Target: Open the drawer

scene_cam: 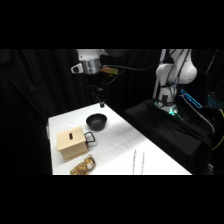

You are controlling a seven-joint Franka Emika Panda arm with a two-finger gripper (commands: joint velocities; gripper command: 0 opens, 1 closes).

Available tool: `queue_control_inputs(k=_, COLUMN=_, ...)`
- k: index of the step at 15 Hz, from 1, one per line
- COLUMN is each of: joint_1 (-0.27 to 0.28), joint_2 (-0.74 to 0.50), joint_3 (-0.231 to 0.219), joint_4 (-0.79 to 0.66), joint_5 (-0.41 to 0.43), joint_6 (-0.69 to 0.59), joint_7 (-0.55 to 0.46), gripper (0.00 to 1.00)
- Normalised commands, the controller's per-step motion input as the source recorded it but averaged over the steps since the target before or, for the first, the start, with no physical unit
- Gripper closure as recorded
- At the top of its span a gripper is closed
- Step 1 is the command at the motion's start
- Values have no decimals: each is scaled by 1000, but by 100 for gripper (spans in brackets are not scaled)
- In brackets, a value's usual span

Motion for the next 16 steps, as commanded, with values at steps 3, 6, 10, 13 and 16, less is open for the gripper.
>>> queue_control_inputs(k=3, joint_1=-27, joint_2=108, joint_3=19, joint_4=74, joint_5=57, joint_6=106, joint_7=-64, gripper=0)
queue_control_inputs(k=6, joint_1=-40, joint_2=248, joint_3=18, joint_4=160, joint_5=102, joint_6=308, joint_7=-51, gripper=0)
queue_control_inputs(k=10, joint_1=-56, joint_2=282, joint_3=29, joint_4=204, joint_5=141, joint_6=281, joint_7=-49, gripper=0)
queue_control_inputs(k=13, joint_1=-69, joint_2=201, joint_3=61, joint_4=150, joint_5=184, joint_6=328, joint_7=-76, gripper=0)
queue_control_inputs(k=16, joint_1=-71, joint_2=135, joint_3=77, joint_4=79, joint_5=169, joint_6=321, joint_7=-65, gripper=0)
